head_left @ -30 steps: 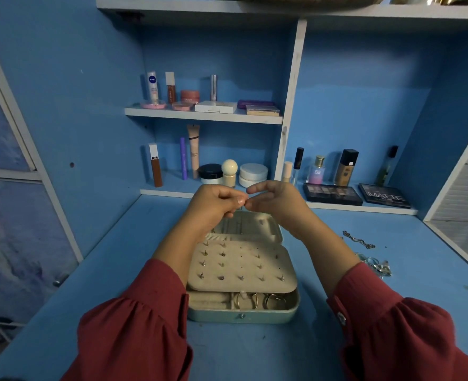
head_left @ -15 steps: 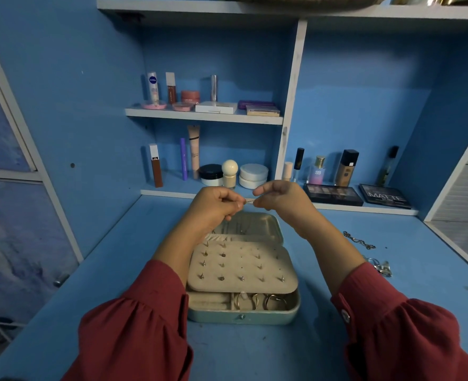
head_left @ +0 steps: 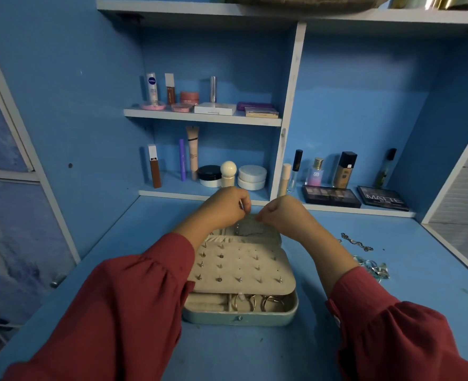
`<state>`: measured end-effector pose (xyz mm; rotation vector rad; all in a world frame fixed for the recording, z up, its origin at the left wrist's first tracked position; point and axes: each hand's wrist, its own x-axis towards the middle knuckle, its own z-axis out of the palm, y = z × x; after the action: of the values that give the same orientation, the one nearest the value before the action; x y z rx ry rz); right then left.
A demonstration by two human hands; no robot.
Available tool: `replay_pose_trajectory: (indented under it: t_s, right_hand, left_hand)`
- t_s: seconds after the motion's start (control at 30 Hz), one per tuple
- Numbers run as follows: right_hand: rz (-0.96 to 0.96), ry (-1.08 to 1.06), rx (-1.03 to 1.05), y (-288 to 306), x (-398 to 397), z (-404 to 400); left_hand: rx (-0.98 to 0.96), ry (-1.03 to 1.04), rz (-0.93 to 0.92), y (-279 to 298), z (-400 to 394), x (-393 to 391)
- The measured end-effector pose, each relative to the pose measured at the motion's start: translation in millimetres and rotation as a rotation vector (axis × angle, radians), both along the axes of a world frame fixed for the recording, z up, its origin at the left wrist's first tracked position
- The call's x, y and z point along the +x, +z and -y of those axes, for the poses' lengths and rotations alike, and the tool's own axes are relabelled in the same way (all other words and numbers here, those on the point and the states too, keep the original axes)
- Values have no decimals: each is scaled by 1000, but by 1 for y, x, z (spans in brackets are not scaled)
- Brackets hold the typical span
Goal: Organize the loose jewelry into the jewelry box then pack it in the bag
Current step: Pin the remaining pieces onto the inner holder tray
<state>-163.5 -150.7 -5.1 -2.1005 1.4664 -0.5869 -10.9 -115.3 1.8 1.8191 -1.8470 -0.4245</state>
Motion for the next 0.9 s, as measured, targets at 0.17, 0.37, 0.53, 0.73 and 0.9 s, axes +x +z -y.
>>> replay_pose_trajectory:
  t_s: [0.17,0.37,0.53,0.73,0.9]
  right_hand:
    - [-113,-15,-38,-8,4,3]
    - [-202,24,-20,-11,9,2]
    - [-250,56,-19,-10,9,1]
    - [-234,60,-5,-9,7,1]
    - [-219,57,21,-7,6,2]
  left_hand:
    - [41,-28,349,4,12,-13]
    - [36,-55,631,2,12,-24]
    - [33,-17,661,-3,12,-27]
    - [103,70,492,-4,15,-24]
    - [137,94,411,-4,14,-18]
